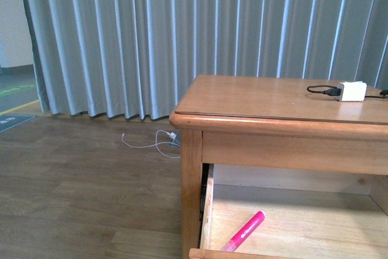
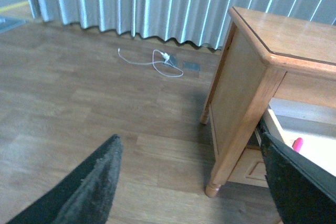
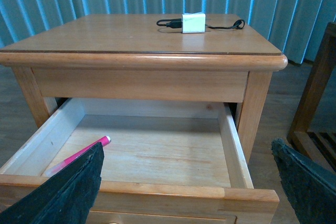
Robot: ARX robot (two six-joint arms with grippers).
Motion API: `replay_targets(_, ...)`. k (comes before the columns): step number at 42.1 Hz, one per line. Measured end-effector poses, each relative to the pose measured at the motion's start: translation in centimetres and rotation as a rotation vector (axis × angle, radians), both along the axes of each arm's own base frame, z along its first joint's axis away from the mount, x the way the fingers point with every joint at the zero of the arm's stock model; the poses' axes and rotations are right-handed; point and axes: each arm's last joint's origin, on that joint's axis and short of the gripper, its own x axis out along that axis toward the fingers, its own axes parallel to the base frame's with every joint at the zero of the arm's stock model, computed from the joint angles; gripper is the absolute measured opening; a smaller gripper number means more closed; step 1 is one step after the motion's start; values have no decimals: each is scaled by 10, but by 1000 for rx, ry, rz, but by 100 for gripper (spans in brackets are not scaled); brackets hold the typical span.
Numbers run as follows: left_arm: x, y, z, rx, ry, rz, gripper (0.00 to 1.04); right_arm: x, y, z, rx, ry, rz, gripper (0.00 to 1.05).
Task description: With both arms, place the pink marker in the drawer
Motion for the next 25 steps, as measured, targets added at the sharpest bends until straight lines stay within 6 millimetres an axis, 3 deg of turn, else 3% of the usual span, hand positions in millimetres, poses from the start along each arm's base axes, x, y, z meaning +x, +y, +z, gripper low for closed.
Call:
replay_targets(9, -4, 12, -11, 109, -17, 8, 45, 0, 0, 0, 0, 0, 0, 96)
replay_targets(20, -8, 13, -20, 127, -20, 2, 4, 0, 0, 0, 0, 0, 0, 96)
replay_targets(25, -13, 13, -25, 131, 0, 2, 4, 0, 0, 0, 0, 0, 0, 96)
